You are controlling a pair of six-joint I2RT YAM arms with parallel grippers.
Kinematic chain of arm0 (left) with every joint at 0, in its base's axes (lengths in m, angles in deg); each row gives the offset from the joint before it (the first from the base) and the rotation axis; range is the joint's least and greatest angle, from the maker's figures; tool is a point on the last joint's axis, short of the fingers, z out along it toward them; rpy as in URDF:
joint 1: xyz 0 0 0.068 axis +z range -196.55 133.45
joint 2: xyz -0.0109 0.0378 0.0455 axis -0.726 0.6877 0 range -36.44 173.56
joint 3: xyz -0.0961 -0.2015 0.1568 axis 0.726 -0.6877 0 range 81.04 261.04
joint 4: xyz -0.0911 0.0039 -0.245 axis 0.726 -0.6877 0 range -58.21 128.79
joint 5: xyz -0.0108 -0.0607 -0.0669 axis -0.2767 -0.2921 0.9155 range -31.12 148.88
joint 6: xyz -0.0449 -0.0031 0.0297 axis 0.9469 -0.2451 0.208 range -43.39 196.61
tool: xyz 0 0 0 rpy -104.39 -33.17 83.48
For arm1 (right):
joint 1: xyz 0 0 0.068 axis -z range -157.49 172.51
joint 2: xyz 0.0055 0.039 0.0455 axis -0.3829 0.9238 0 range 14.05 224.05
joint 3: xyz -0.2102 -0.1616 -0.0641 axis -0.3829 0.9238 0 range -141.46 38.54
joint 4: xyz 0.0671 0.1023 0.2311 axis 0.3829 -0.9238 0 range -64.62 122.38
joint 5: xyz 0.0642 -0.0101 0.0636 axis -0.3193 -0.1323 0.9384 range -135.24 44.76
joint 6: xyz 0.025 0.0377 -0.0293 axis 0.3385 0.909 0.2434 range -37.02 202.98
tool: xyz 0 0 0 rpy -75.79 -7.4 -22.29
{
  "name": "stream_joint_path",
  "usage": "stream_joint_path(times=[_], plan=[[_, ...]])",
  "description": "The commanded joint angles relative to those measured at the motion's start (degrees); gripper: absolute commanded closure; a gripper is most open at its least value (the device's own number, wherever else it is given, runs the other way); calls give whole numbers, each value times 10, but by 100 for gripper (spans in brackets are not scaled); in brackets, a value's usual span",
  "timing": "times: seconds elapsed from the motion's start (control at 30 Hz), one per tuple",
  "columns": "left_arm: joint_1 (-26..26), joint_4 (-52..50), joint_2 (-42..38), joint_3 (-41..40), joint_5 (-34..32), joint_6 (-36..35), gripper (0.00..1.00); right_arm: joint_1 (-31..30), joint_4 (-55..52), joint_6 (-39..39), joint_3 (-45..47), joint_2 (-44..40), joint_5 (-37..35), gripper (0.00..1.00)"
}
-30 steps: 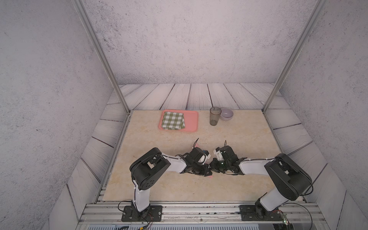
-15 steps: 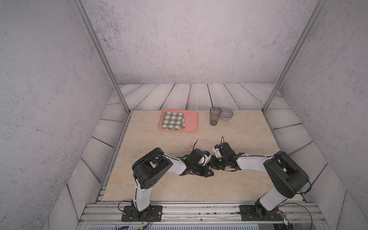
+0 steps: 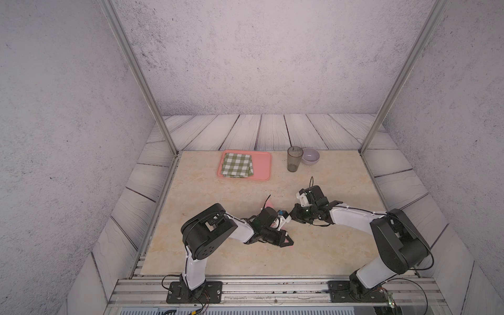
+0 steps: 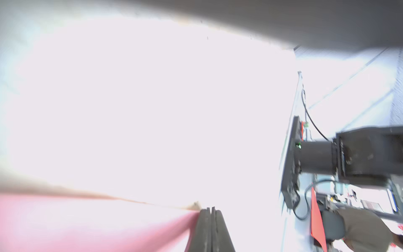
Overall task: Fold the square paper diagonally
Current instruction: Fold the paper at the center of the board.
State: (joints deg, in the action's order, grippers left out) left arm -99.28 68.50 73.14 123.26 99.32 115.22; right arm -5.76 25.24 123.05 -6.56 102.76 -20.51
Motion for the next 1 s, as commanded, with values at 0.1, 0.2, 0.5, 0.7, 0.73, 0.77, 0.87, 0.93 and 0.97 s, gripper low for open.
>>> stream_joint_path(times=[0.1,0.2,0.5,0.7,0.73,0.77,0.87,0.93,0.97], plan=[[-5,73,14,-59,32,9,100,-2,-90,-92,-74,7,61,82],[-6,108,17,-75,43,10,100,-2,-73,-104,-93,45,119,82],[-8,110,32,-75,57,1,100,-8,-76,-141,-158,148,192,82],[-12,101,39,-67,55,-1,100,-13,-69,-140,-200,215,196,82],[-13,98,41,-64,56,-2,100,-13,-68,-137,-206,228,193,82],[-13,93,43,-61,57,-3,100,-12,-63,-132,-212,240,189,82],[-18,78,44,-54,57,-9,100,-13,-40,-114,-223,270,182,82],[-21,69,44,-49,55,-12,100,-13,-28,-104,-228,286,177,82],[-23,65,44,-47,56,-13,100,-13,-22,-99,-231,292,172,82]])
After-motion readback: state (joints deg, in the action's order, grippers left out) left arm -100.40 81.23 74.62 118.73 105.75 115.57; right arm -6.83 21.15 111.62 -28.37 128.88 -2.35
